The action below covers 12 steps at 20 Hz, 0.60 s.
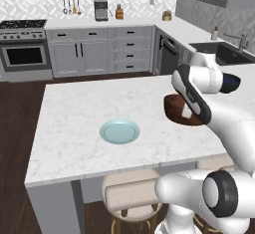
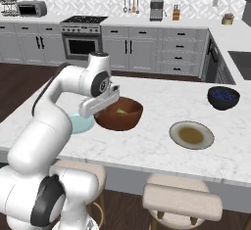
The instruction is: Pick the chicken drumstick and lemon wedge from their plates and place them in the bowl. Then put the bowl in the fridge.
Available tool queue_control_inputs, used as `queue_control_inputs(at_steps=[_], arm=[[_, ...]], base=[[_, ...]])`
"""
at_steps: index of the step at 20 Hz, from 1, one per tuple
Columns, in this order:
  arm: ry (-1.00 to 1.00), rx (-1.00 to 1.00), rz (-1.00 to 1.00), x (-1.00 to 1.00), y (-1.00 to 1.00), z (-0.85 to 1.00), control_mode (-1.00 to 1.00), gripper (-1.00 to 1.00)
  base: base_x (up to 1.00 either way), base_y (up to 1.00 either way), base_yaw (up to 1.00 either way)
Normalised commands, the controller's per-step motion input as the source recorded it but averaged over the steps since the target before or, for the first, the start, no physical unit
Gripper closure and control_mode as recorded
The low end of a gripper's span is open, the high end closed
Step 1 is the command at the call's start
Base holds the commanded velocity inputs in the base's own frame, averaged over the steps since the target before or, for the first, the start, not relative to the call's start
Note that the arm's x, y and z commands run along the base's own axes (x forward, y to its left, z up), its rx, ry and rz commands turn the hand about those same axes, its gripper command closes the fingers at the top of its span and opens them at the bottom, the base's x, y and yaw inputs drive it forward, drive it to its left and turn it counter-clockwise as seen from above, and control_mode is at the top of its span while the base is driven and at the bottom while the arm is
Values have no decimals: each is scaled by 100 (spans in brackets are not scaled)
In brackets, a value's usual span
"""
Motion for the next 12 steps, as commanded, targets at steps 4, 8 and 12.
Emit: queue_control_inputs(at_steps=[4, 8, 12], arm=[[0, 0, 59, -29, 38, 29, -100, 100], [-5, 0, 34, -43, 42, 26, -100, 100], [-24, 0, 16, -67, 0, 18, -100, 100]], base=[[0, 0, 0], [0, 0, 0], [0, 0, 0]])
